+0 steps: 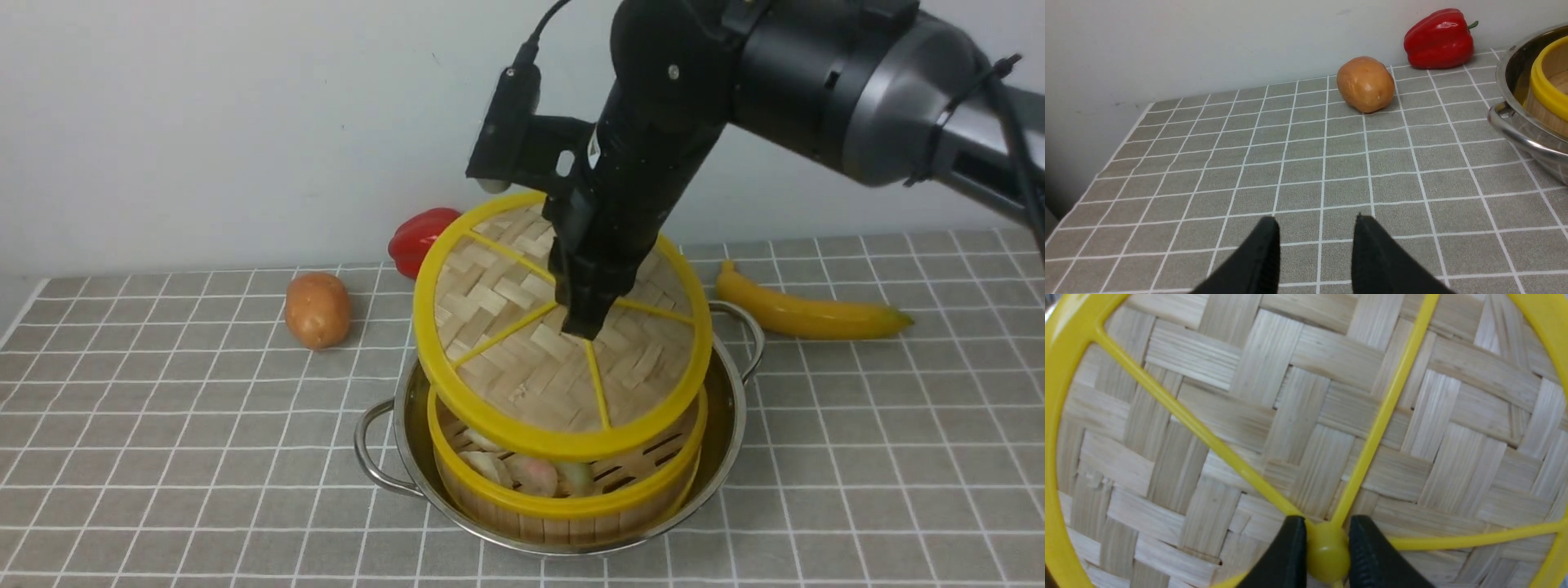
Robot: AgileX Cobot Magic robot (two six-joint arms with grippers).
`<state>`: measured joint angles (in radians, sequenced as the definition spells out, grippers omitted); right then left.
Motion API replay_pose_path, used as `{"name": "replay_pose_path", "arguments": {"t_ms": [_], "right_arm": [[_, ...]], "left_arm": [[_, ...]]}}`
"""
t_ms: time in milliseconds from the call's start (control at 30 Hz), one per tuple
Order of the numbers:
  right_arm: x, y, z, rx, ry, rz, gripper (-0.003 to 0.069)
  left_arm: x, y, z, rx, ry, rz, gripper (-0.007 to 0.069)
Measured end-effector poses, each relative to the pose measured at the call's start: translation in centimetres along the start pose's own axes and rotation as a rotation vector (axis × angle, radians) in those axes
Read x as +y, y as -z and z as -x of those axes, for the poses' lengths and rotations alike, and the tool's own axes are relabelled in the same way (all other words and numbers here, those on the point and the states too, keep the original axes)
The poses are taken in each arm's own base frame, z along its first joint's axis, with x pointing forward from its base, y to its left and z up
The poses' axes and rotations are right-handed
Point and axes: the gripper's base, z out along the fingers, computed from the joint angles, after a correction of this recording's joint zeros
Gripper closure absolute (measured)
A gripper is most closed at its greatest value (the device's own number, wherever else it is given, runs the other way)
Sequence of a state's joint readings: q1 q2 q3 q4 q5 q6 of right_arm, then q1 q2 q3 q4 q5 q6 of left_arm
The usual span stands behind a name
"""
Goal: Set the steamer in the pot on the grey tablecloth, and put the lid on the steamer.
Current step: 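Place the bamboo steamer lid onto the steamer basket in the pot with the right gripper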
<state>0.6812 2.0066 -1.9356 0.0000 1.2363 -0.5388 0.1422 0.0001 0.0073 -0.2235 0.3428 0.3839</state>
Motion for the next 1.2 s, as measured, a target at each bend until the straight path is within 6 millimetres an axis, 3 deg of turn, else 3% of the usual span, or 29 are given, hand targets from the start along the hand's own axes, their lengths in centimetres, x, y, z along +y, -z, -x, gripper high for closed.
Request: {"name": "replay_pose_path", "arguments": {"t_ms": [133,267,500,1033,1200], "right_arm": [[0.9,-0.1,0.4,-0.005,-0.031,0.018,0.0512],[1.5,-0.6,-0.7,0.044,-0.114,0.033,0.0512],[1.8,0.8,-1.2,0.035,-0.120,0.028,0.0512],[1.9,-2.9,-1.4,0.094,0.003,0.059,0.0512],[1.7,-3.0,-1.1,0.066,0.034,0.044,0.0512]], "left_arm": [[0.0,0.0,0.0,0.000,0.000,0.000,0.0382],[0.0,0.0,0.0,0.000,0.000,0.000,0.0382],[0.0,0.0,0.0,0.000,0.000,0.000,0.0382],[0.0,0.0,0.0,0.000,0.000,0.000,0.0382],[0.0,0.0,0.0,0.000,0.000,0.000,0.0382]]}}
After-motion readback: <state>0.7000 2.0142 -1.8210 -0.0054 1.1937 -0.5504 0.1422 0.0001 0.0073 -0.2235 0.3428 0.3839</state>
